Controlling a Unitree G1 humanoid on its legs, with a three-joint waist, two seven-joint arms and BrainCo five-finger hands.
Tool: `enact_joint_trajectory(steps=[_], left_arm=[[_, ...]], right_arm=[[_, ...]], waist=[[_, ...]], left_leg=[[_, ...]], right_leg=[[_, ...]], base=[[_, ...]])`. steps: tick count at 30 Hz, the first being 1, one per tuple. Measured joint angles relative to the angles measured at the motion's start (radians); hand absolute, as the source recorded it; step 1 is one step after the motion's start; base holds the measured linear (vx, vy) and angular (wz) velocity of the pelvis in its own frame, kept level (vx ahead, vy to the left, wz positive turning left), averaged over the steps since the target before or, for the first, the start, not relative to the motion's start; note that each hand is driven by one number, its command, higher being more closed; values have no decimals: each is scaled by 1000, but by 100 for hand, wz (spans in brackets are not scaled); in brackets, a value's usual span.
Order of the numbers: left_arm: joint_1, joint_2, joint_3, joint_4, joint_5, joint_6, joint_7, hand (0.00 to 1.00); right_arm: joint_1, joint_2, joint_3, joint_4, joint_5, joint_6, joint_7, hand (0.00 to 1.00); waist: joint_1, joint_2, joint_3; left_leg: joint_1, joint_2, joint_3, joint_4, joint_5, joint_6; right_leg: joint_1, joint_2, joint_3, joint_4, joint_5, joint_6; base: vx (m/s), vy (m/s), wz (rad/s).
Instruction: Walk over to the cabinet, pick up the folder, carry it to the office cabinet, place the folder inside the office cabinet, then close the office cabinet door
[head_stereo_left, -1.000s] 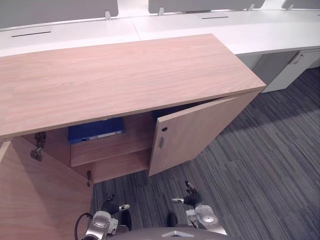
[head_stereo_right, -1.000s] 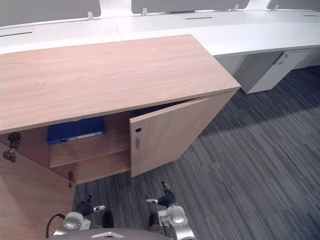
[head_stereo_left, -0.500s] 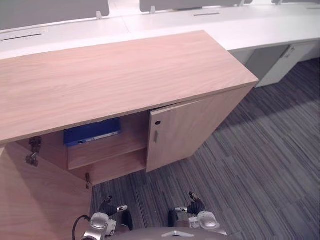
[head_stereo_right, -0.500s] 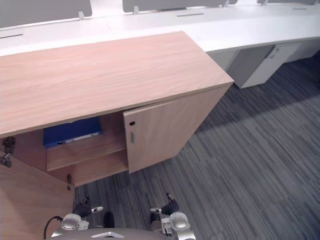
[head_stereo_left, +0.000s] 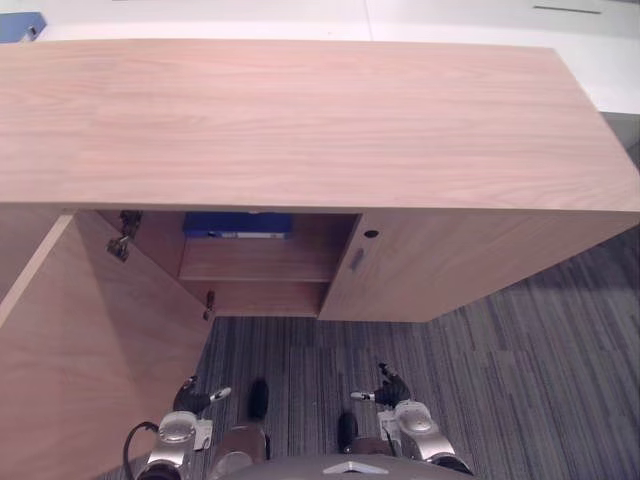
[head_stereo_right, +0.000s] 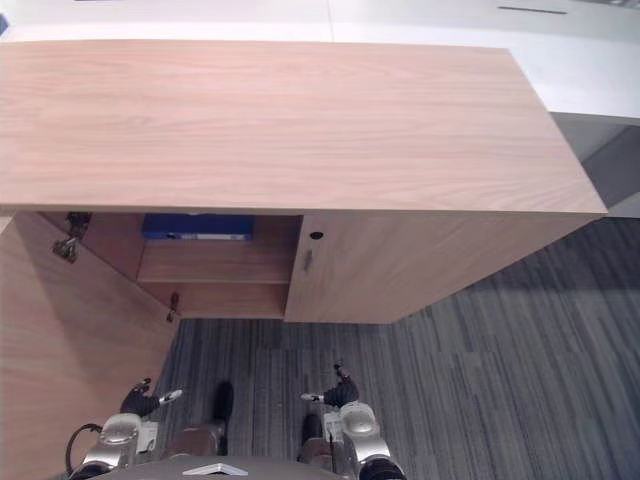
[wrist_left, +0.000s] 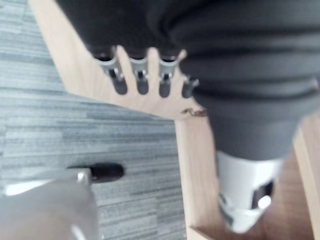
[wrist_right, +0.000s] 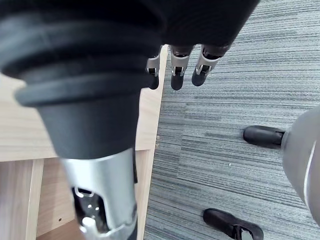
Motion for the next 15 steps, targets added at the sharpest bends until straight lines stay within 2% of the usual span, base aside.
enact_joint_trajectory(steps=[1,2,4,5,6,7,8,9,10,12,15], left_arm=[[1,-8,-5,-1,-1,-1,0,0],[0,-16,-21,-2,-1,-7,-3,0],[-1,-31,-22,0,-1,-4,-5,0],[8,-40,-22,0,0,-4,-6,0],[11,-44,-21,0,0,-4,-6,0],[14,-50,-20,0,0,-4,-6,0],[21,-51,-20,0,1,-4,-7,0],[27,-41,-19,-1,3,-4,-6,0],[32,-38,-20,-1,4,-4,-6,0],[44,-39,-21,0,11,-4,-7,0],[44,-38,-21,1,11,-4,-6,0]], right_arm=[[0,-3,-1,0,0,0,-1,0],[8,-4,-2,-3,1,0,-1,0],[8,-4,-21,-5,2,-1,-5,0],[16,-10,-35,-5,3,-1,-15,0],[25,-15,-39,-5,4,0,-18,0],[41,-21,-41,-5,5,0,-20,0],[46,-21,-41,-4,6,0,-20,0],[62,-4,-45,-4,9,4,-18,0],[74,7,-52,-5,8,3,-18,0],[75,10,-62,-3,11,3,-18,0],[73,11,-61,3,11,3,-18,0]], waist=[[-1,2,1],[-3,-7,2],[-12,-15,10],[-19,-14,9],[-22,-7,7],[-29,21,-1],[-32,25,-1],[-30,7,-5],[-30,3,-7],[-32,2,-16],[-32,4,-17]], left_leg=[[-2,2,5,-4,22,-1],[6,2,28,-40,52,-5],[-7,-1,160,165,-116,34],[23,-6,196,230,-200,35],[48,-5,206,225,-231,29],[98,-2,217,174,-265,31],[111,-4,215,134,-258,48],[138,-24,213,65,-220,57],[151,-31,213,39,-205,61],[198,-49,208,-56,-154,69],[222,-56,196,-97,-128,74]], right_leg=[[-2,4,-12,12,-5,-8],[-16,-13,-49,13,-11,-22],[-31,-29,-76,25,-8,-28],[-29,-34,-85,21,-6,-29],[-29,-32,-92,18,-6,-30],[-31,-25,-109,24,-7,-26],[-33,-20,-112,33,-6,-20],[-34,-26,-106,26,8,-6],[-27,-29,-106,13,15,-5],[1,-32,-107,-40,46,3],[18,-31,-114,-59,58,5]], base=[[-164,-115,61],[-181,-81,49],[-149,-62,45],[-69,-8,38],[-60,65,42],[-16,81,33],[-18,70,30],[-17,31,15],[-7,49,7],[7,73,4],[-7,31,9]])
